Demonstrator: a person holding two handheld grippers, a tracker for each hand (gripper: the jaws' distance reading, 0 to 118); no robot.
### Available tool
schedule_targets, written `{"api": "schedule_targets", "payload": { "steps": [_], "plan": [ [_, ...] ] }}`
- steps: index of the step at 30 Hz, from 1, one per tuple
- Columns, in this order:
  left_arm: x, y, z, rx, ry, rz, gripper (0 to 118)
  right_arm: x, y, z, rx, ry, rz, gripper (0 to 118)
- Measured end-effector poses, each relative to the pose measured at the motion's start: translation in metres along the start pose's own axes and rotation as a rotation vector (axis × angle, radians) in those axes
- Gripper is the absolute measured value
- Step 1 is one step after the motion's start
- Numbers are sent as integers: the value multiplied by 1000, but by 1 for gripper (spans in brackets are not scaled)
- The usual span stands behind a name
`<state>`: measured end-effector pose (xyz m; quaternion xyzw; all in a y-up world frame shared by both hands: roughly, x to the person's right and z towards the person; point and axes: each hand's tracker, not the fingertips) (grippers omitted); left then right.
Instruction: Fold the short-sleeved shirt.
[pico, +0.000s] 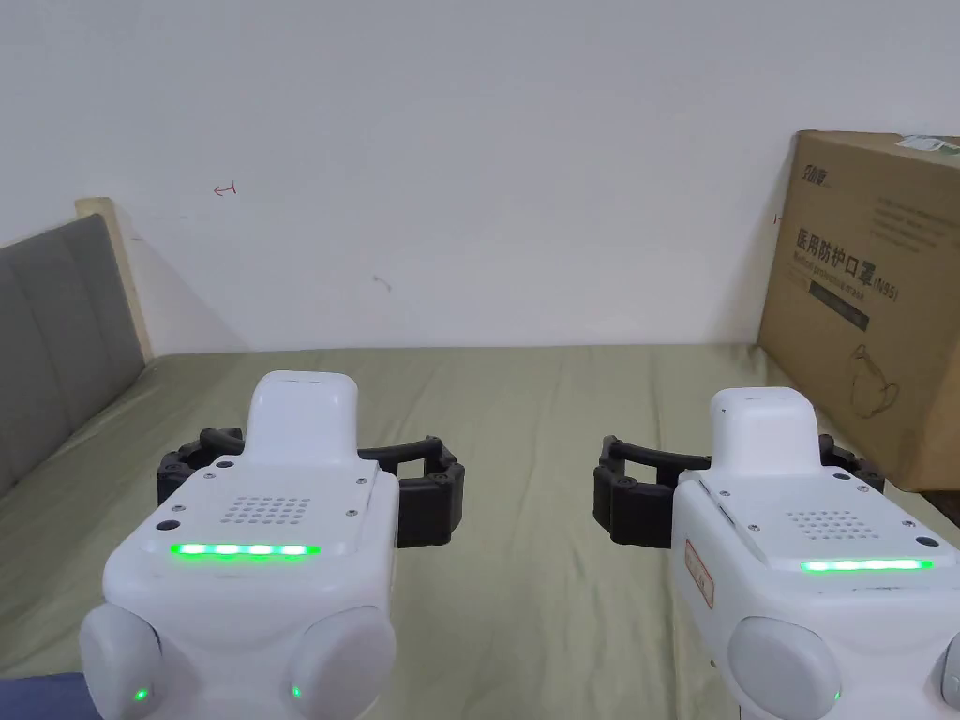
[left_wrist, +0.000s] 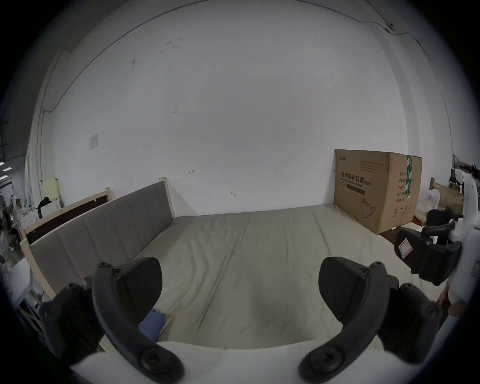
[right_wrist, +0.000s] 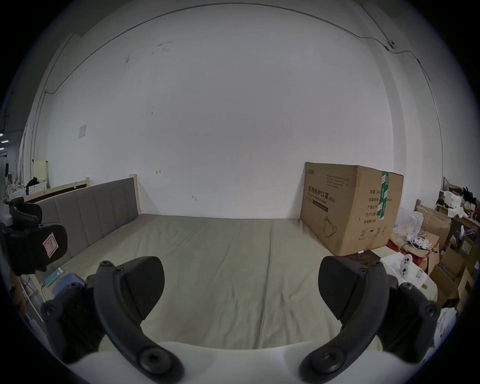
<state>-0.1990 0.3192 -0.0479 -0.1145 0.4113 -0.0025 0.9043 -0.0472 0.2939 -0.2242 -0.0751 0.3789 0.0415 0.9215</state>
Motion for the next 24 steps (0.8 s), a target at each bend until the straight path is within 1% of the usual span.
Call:
{"api": "schedule_targets", "payload": {
  "steps": [6,15,24],
  "plan": [
    [-2,-2,-4,-4,23,11,118,-1,-1,-1,-7,5,2,116],
    [-8,-2,0,29,-8,42,118,1,-2,-1,-11,-1,2,116],
    [-8,-5,-2,31,-10,28,118,-1,-5,-1,-16,-3,14,116]
  ]
}}
